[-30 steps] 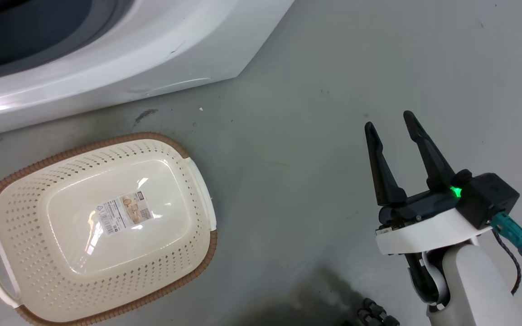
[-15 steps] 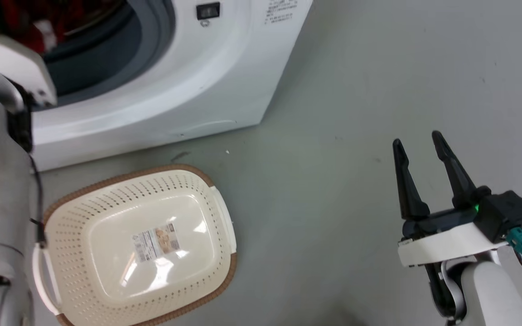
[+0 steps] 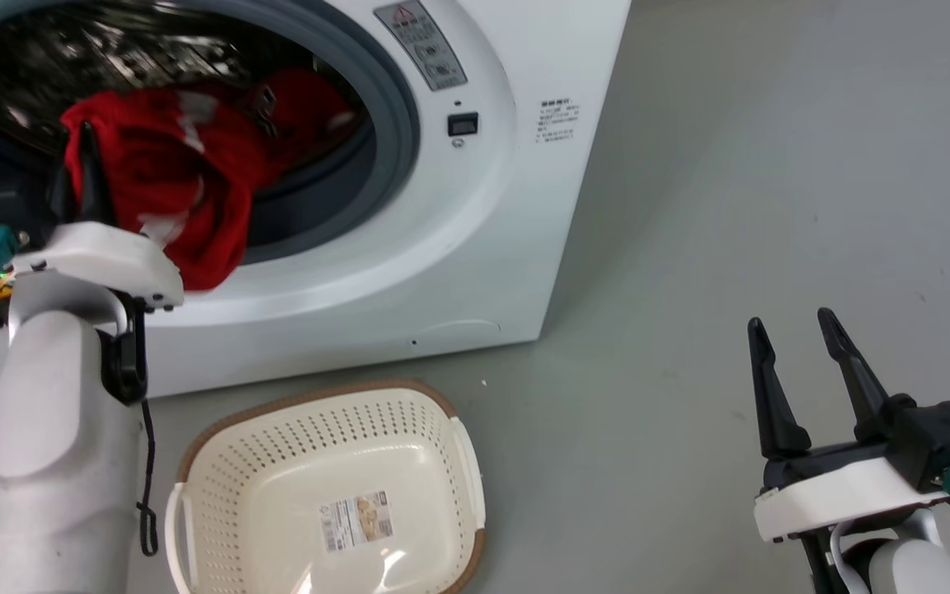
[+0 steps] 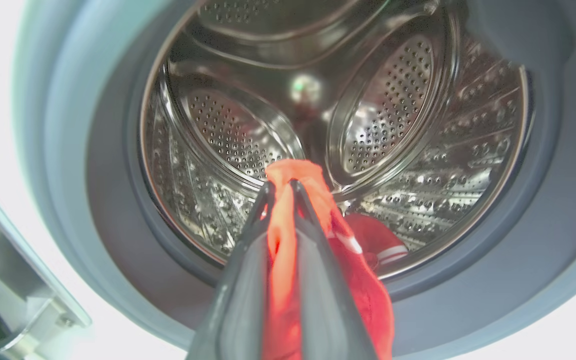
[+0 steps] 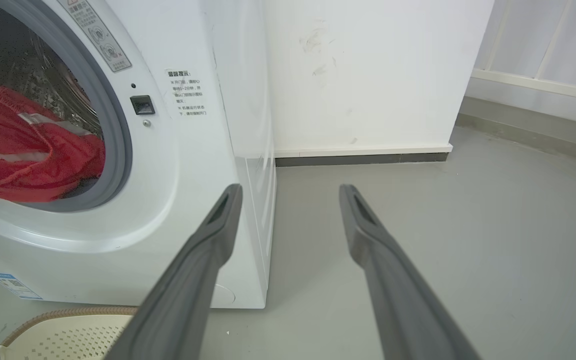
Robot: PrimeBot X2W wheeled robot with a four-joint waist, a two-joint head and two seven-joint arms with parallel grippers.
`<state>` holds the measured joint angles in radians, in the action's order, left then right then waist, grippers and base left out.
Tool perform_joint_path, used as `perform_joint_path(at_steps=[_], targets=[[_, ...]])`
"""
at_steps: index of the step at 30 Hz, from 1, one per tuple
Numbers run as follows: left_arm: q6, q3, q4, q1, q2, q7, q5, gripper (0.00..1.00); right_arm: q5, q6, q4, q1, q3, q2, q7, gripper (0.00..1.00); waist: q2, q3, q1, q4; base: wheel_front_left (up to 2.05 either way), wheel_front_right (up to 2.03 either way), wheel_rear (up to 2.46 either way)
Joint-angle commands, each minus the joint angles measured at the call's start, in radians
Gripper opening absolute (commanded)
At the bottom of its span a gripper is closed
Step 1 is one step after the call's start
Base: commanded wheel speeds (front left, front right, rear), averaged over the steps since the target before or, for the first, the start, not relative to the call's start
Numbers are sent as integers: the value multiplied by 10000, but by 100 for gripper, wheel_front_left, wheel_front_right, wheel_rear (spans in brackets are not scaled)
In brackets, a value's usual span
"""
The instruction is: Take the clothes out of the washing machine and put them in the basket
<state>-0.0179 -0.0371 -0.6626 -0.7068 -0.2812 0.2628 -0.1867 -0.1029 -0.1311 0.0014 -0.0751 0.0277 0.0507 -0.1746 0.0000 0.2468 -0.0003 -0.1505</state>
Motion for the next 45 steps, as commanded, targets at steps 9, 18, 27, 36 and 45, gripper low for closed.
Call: perform_joint_path(at_steps=[9,18,27,36,45], targets=[[76,-36,2233,2095,694,26,323,0,-77,7,-352,797,-171,-10,270,100,0,-1396,3,710,0,0,0],[12,257,4080,4633,1575,27,332,0,33,7,-655,1405,-247,-13,550,100,0,-1882,3,1071,0,0,0],[-191,757,3966,6623,2035,-95,33,0,103,7,-922,1416,-44,-13,734,100,0,-1580,3,1379,0,0,0],[-407,985,2035,5690,2268,39,-362,0,144,7,-1303,317,152,-13,711,100,0,905,3,960,0,0,0],[-433,559,264,3815,2097,26,7,0,215,7,-1440,-685,547,-16,595,100,0,3156,3,314,0,0,0]])
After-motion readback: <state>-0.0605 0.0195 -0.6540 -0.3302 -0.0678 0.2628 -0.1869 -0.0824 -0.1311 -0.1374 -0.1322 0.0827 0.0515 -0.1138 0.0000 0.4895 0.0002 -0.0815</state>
